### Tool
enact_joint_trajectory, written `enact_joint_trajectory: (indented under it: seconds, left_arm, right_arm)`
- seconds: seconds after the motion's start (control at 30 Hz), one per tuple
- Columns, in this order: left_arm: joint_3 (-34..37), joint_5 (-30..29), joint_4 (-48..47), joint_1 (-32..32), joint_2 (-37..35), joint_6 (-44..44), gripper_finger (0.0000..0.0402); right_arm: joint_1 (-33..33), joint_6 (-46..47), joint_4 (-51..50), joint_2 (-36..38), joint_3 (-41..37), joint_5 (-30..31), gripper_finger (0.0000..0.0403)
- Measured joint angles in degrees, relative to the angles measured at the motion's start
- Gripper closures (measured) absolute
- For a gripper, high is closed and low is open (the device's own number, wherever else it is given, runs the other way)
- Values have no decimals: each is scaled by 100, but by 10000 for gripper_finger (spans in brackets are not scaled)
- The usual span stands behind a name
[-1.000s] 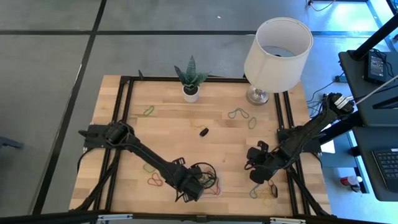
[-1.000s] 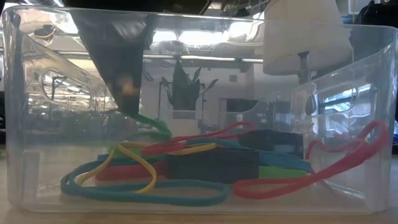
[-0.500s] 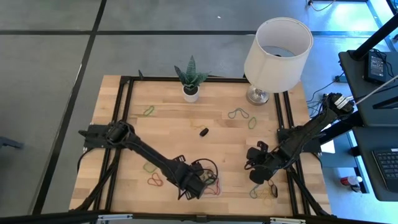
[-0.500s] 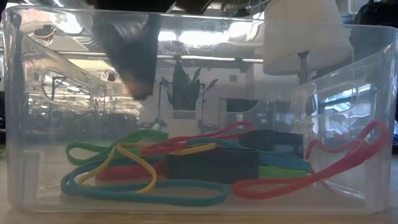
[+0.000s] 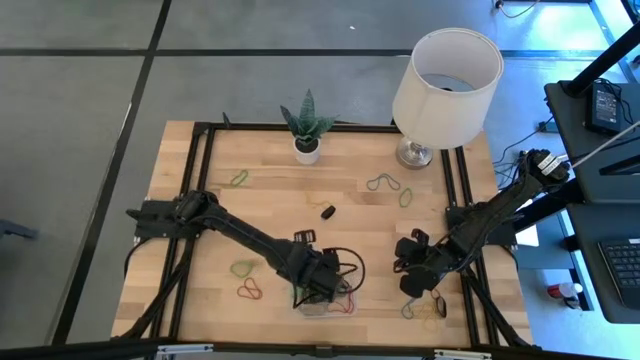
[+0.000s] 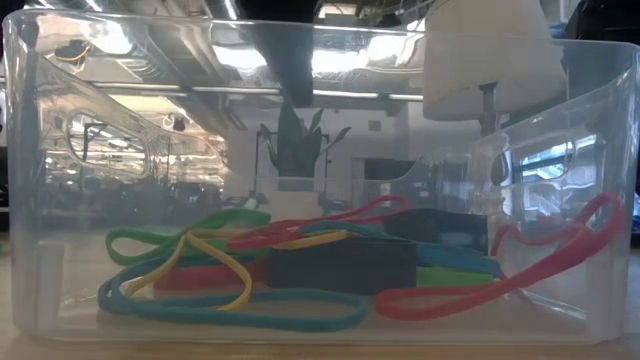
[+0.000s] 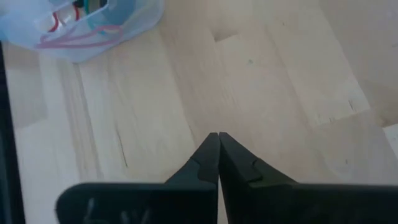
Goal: Pick and place rubber bands into bin
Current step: Put the blue rubber band into the transparent bin
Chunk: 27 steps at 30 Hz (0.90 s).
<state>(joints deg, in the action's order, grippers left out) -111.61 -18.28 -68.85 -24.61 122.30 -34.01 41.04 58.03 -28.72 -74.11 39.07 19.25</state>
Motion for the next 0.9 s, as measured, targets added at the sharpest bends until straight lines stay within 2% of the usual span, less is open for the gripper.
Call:
enact_joint_trajectory:
  seconds: [0.23, 0.37, 0.53, 0.73, 0.9]
  left_arm:
    - [141, 74, 102, 211, -127, 1486, 400]
    - [739, 112, 311, 308, -540, 2025, 400]
    - [2320, 219, 1264, 490, -1575, 2309, 400]
    - [4504, 382, 2646, 829, -3365, 2368, 400]
    - [5979, 929, 3809, 1276, -4794, 2793, 400]
  right_arm:
    - [1, 338, 163, -2, 0, 11, 397]
    - [-53, 645, 209, -4, 0, 48, 397]
    - [-292, 920, 342, -4, 0, 66, 397]
    - [-632, 1195, 459, -4, 54, 62, 400]
    - [-821, 1822, -7, -4, 372, -50, 401]
